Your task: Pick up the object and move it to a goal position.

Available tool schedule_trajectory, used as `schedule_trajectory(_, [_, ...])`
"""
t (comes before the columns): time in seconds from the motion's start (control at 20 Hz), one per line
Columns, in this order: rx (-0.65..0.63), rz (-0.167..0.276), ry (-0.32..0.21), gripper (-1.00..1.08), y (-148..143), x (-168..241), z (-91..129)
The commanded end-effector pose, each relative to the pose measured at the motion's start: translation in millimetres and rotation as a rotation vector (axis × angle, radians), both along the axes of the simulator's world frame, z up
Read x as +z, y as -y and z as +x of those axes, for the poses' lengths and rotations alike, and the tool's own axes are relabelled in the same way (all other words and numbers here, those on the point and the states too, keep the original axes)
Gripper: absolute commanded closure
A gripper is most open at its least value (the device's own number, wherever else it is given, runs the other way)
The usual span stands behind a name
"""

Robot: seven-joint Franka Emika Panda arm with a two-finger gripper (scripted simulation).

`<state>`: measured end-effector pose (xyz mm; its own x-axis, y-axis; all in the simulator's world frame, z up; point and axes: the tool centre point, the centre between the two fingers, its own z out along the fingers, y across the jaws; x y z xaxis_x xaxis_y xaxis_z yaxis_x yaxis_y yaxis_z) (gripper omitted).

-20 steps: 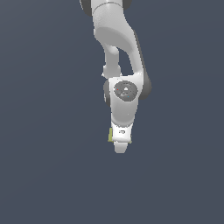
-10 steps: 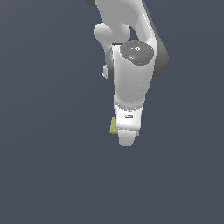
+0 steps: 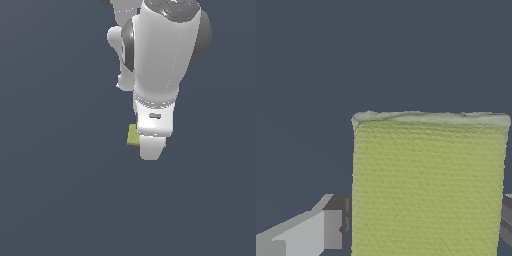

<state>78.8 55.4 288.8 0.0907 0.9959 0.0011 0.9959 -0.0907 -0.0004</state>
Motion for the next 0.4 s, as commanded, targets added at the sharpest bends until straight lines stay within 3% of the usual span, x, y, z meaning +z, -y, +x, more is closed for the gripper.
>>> schedule_trajectory(0.0, [-0.001,0.0,0.0,1.08,-0.5,9.8,2.0])
schedule_trajectory(0.35, [-0.001,-0.001,0.0,1.08,-0.9,15.7,4.4])
